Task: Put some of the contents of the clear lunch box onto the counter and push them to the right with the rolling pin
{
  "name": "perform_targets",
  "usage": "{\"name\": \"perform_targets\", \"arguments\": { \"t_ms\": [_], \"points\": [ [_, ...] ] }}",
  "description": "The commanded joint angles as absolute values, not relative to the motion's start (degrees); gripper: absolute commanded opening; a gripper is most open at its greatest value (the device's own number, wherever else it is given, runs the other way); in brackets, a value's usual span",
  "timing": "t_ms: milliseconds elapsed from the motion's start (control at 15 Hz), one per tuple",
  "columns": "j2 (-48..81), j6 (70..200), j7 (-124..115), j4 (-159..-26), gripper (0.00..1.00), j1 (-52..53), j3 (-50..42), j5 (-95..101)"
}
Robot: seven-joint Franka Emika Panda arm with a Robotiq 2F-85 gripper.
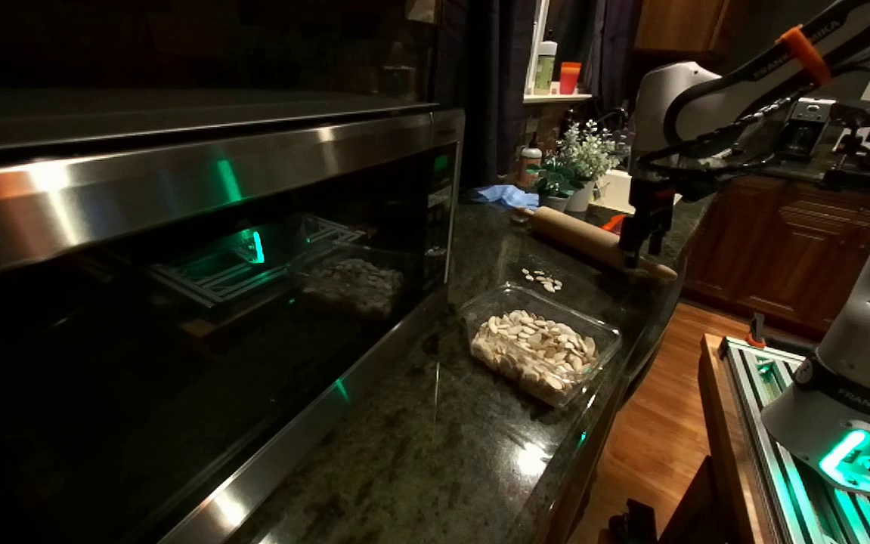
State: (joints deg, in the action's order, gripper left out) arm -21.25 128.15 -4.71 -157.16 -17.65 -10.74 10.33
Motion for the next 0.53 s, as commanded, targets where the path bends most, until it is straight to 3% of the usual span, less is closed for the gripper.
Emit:
{"name": "perform_targets", "arguments": {
  "t_ms": [0, 267, 333, 467],
  "points": [
    [-19.0, 127.0, 0.8, -157.1, 1.0, -16.9, -13.3, 7.9],
    [-17.7, 126.3, 3.2, -157.4, 1.0, -16.9, -14.0, 6.9],
    [-17.5, 126.3, 3.5, -157.4, 0.93, -16.9, -14.0, 6.6],
    [-17.4, 126.6, 3.5, -157.5, 0.65, -16.8, -14.0, 6.3]
  ]
}}
